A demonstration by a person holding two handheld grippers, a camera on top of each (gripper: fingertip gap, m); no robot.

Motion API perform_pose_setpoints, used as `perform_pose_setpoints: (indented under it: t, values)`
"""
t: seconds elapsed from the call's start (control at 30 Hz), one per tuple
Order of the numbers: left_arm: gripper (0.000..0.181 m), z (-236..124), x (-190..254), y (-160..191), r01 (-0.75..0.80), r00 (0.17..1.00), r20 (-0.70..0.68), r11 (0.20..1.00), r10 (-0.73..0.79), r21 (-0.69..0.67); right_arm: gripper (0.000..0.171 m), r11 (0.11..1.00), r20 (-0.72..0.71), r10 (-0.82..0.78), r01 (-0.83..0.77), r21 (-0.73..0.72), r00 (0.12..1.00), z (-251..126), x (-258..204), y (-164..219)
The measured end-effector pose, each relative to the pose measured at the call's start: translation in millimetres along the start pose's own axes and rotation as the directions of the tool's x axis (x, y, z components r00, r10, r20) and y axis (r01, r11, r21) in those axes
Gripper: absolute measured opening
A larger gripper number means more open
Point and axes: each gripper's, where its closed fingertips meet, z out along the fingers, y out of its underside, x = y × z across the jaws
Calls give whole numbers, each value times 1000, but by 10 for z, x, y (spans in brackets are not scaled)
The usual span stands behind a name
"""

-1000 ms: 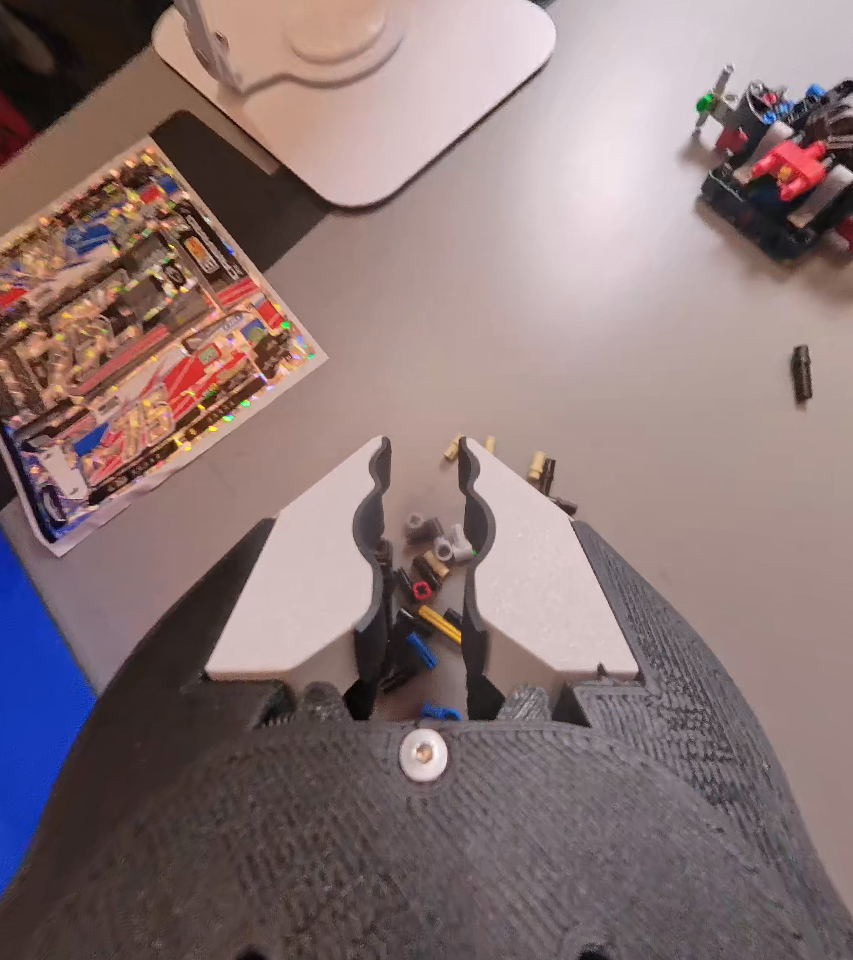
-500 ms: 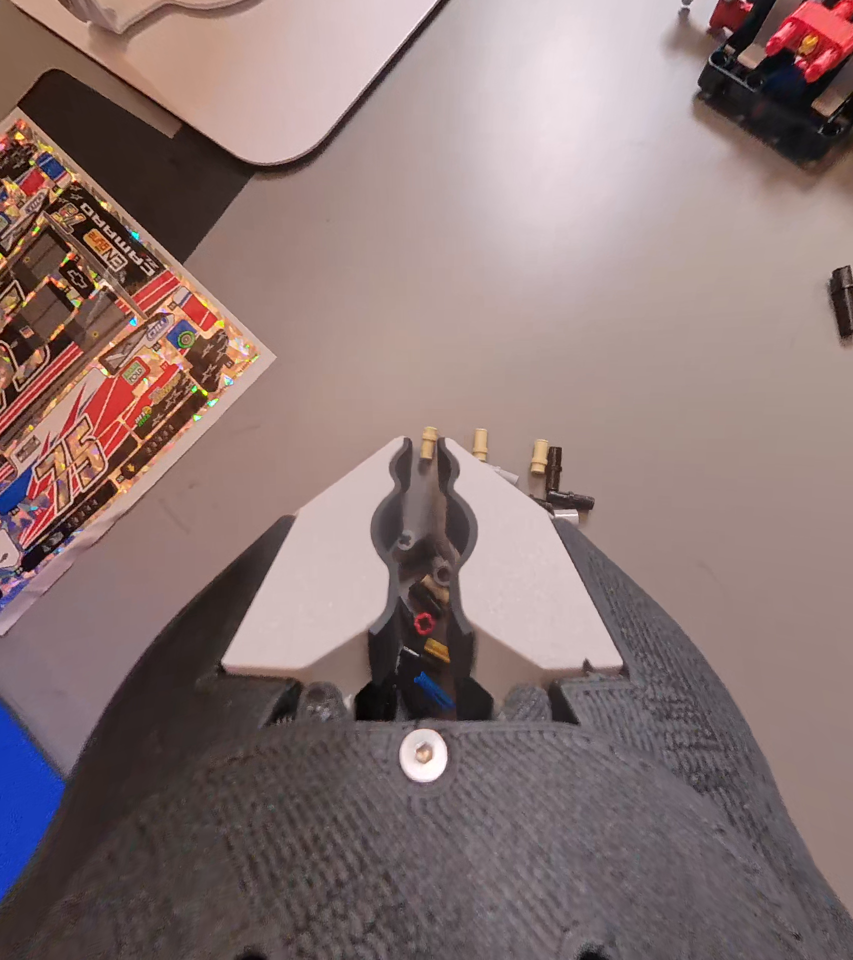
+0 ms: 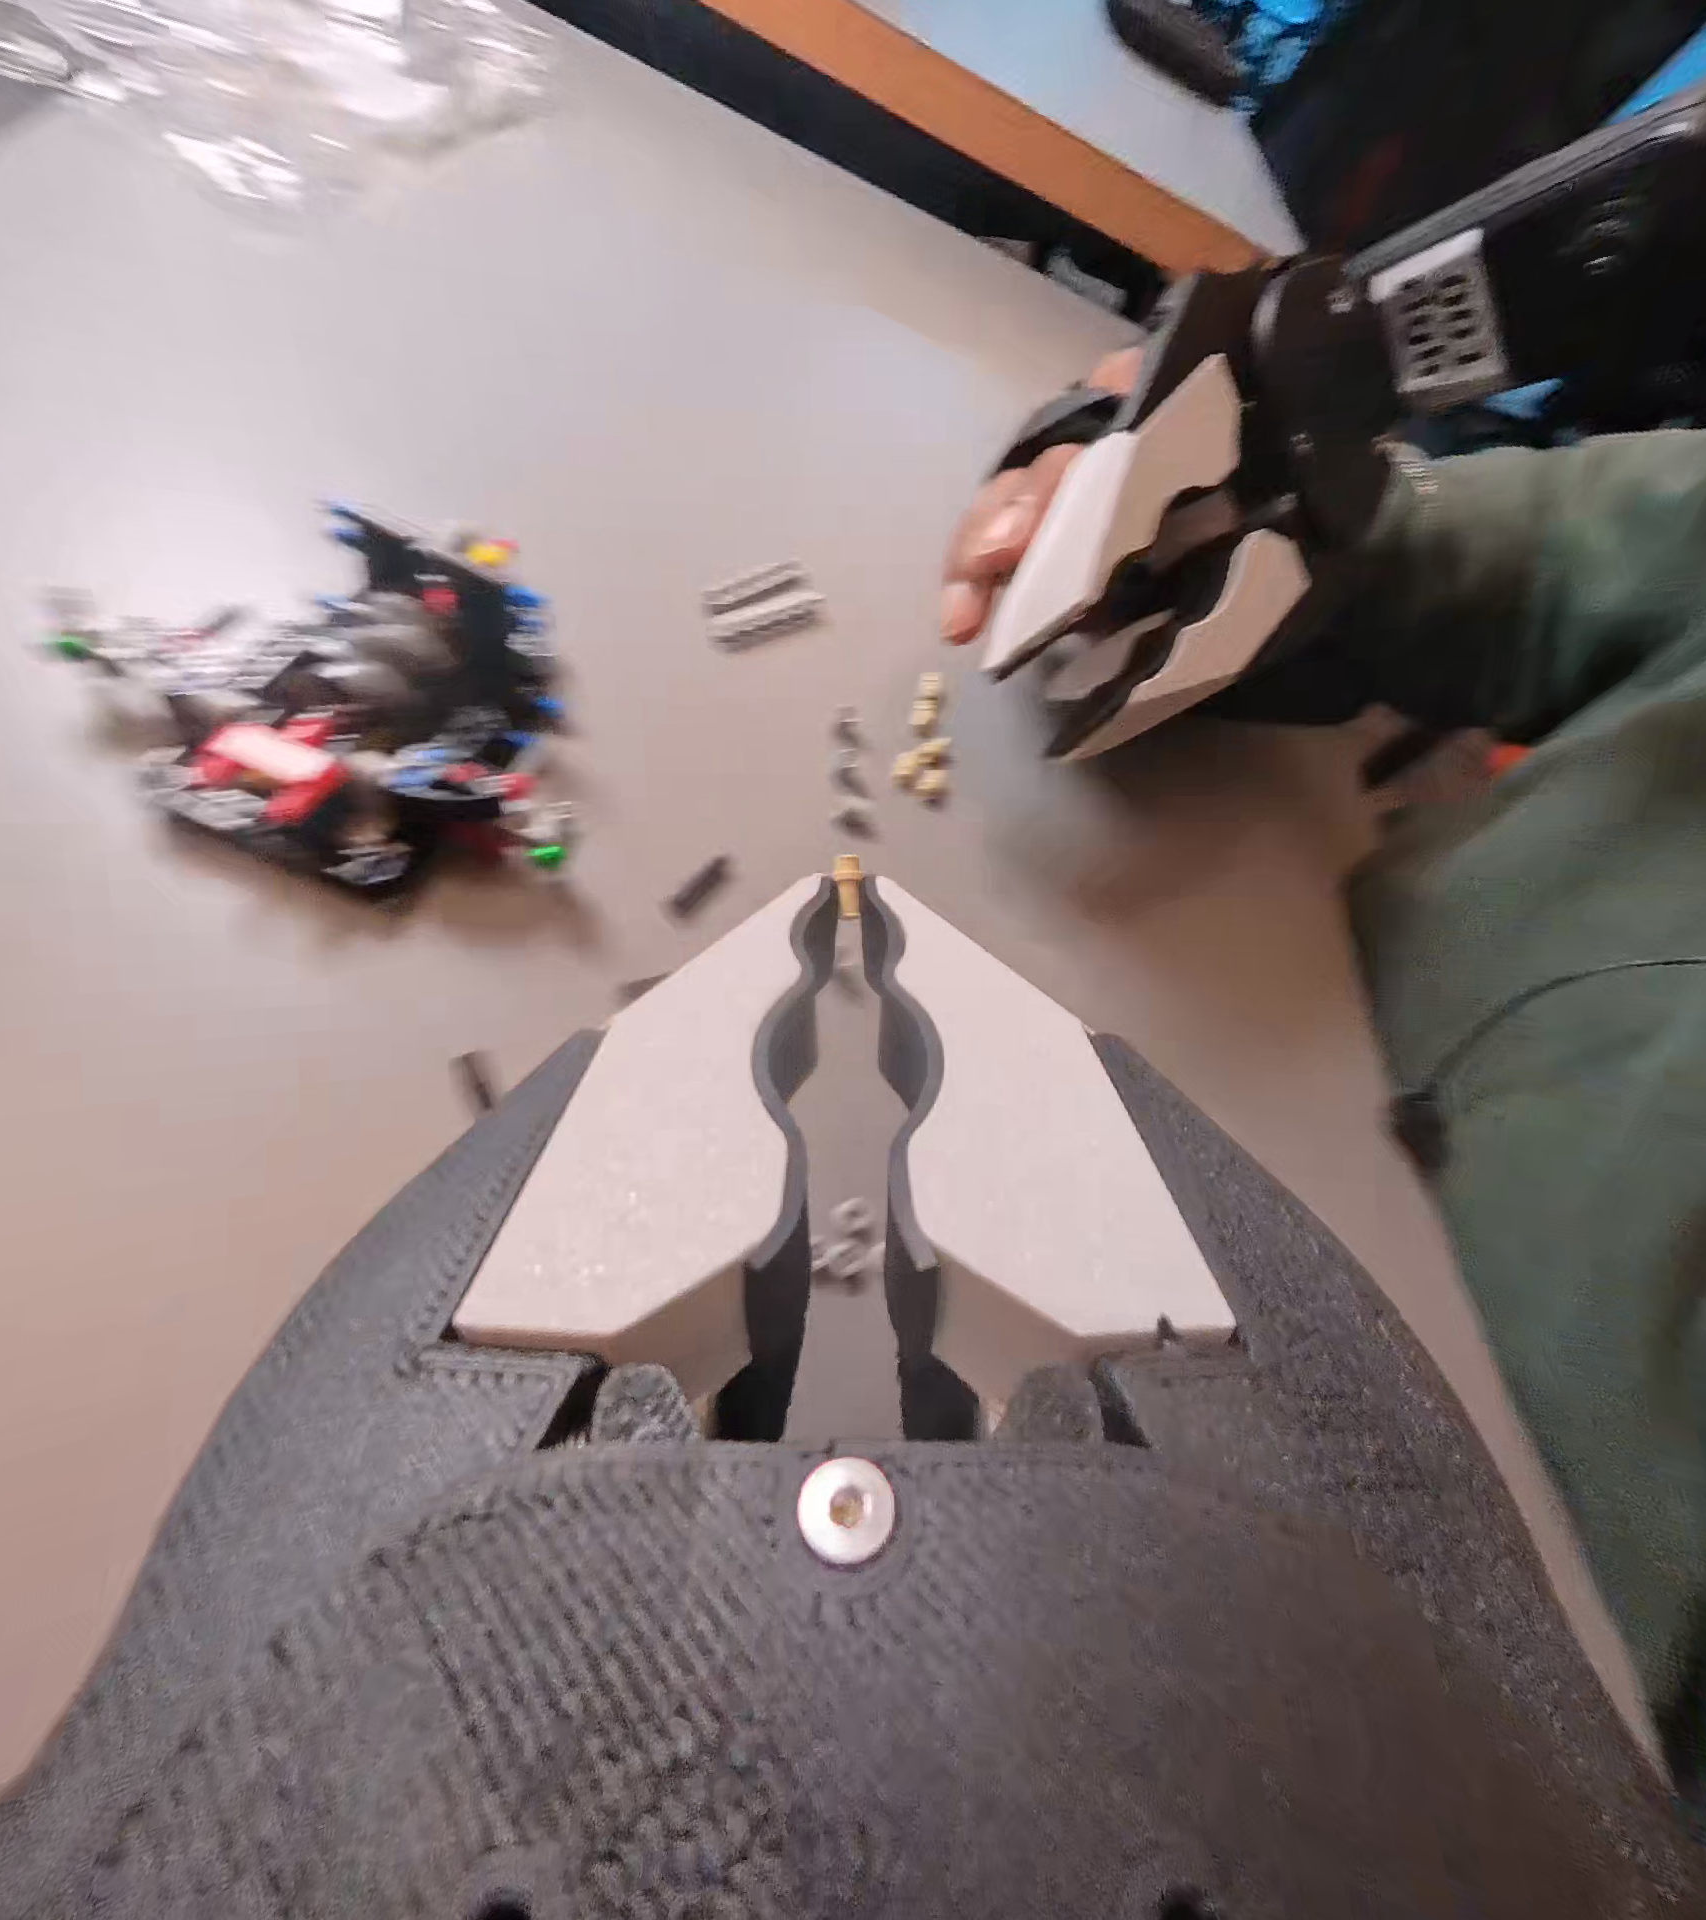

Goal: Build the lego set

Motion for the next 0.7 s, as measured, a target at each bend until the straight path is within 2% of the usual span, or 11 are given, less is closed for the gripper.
perform_pose_setpoints:
  t: [0.13, 0.33, 0.53, 0.6, 0.63, 0.7]
  values:
    - [2, 326, 520, 73, 44, 980, -193, 998, -52, -48, 22, 997, 20, -57, 56, 47, 998, 83, -147, -149]
    - [2, 416, 722, 98, 54, 963, -263, 997, -67, -57, 12, 992, 89, -92, 84, 92, 992, 72, -322, -250]
    - [2, 398, 753, 56, 93, 950, -296, 995, -98, -33, 3, 993, 91, -94, 87, 82, 991, 76, -322, -241]
    - [5, 381, 686, 29, 96, 957, -274, 995, -95, -12, 3, 996, 111, -82, 76, 57, 990, 60, -318, -198]
    - [13, 342, 577, -6, 80, 972, -222, 997, -77, 7, 3, 997, 114, -76, 73, 31, 991, 35, -286, -151]
    - [16, 135, 156, -102, -10, 1000, -1, 998, 10, 58, 3, 997, 142, -21, 32, -70, 990, -72, -194, 39]
